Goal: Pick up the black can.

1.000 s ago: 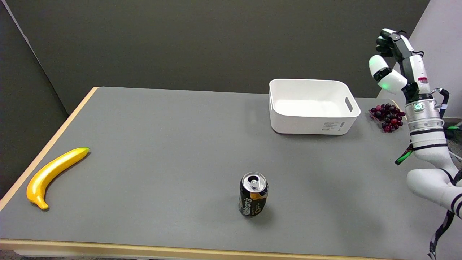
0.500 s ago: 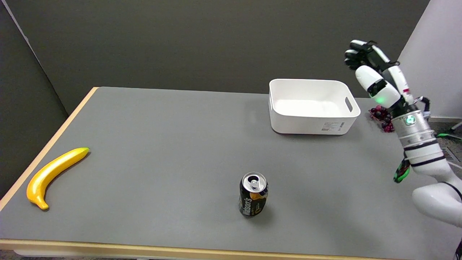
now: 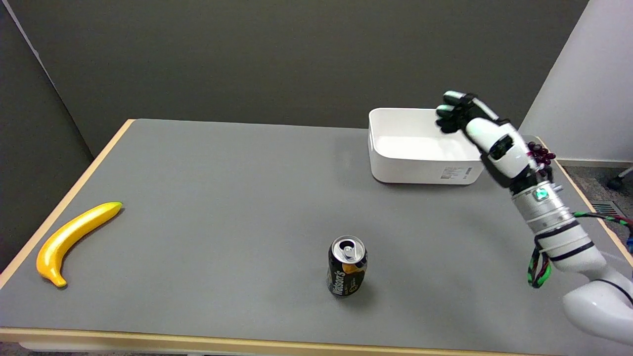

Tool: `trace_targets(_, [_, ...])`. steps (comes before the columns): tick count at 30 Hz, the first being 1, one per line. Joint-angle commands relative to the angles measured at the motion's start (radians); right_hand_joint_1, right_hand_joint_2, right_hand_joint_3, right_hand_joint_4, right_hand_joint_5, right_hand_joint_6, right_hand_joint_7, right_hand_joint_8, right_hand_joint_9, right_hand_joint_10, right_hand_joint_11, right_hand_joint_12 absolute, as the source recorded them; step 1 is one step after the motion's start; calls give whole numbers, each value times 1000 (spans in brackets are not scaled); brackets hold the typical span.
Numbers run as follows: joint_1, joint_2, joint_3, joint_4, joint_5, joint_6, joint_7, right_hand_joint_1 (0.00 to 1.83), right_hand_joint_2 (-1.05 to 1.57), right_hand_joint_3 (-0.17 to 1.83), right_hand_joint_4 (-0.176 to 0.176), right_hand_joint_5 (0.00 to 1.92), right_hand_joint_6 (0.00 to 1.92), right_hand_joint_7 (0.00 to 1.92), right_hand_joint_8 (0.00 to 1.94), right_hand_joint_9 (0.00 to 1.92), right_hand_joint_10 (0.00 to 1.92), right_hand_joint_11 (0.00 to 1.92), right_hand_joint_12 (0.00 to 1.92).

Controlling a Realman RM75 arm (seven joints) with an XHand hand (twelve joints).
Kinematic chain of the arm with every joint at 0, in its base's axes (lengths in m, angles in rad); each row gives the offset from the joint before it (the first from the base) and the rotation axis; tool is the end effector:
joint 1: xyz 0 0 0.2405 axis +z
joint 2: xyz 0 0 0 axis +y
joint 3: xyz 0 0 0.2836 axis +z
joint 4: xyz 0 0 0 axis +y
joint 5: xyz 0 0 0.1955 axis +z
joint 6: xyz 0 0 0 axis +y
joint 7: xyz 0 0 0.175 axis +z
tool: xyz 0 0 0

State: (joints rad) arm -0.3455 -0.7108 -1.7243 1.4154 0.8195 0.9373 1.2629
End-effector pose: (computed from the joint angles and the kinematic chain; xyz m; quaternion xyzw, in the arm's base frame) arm -0.2146 -0.2655 0.4539 0.6545 -0.2940 0.4976 0.4875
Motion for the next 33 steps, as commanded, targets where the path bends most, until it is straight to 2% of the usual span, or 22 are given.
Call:
trace_targets(1, [56, 31, -269, 58, -38, -166, 138, 213, 669, 987, 44, 250, 510, 392, 458, 333, 785, 164, 1228])
trace_targets(8, [117, -21, -333, 2, -149, -161, 149, 211, 661, 976, 37, 248, 500, 363, 435, 298, 765, 133, 1199])
trace_targets(11, [140, -59, -333, -45, -208, -133, 179, 221, 663, 939, 10, 230, 459, 332, 408, 263, 760, 84, 1170])
trace_targets(13, [156, -87, -333, -81, -255, -114, 238, 255, 714, 814, -2, 229, 432, 332, 373, 240, 779, 49, 1194])
trace_targets(15, [178, -118, -335, -124, -313, -93, 307, 250, 706, 806, -27, 211, 414, 300, 366, 207, 781, 15, 1170])
trace_targets(17, [199, -144, -335, -161, -370, -82, 352, 218, 637, 928, -54, 177, 422, 246, 393, 170, 745, 1, 1101])
trace_targets(19, [217, -160, -327, -194, -433, -89, 384, 269, 676, 790, -94, 156, 363, 172, 302, 44, 687, -1, 984])
trace_targets(21, [229, -162, -319, -213, -473, -99, 393, 276, 599, 903, -119, 97, 410, 77, 326, 2, 536, -1, 887])
trace_targets(23, [238, -160, -312, -224, -506, -116, 393, 290, 586, 904, -138, 65, 390, 39, 207, -1, 282, -1, 703])
trace_targets(27, [241, -159, -304, -235, -556, -163, 393, 308, 609, 861, -160, 43, 303, 5, 100, -1, 39, -1, 438])
trace_targets(30, [241, -160, -310, -235, -575, -178, 393, 337, 664, 716, -166, 22, 306, -1, 66, -1, -1, -1, 345])
trace_targets(32, [240, -160, -312, -235, -578, -178, 393, 340, 598, 861, -172, 45, 231, -1, 41, -1, -1, -1, 283])
trace_targets(33, [240, -160, -312, -236, -578, -177, 393, 342, 597, 862, -172, 45, 228, -1, 35, -1, -1, -1, 276])
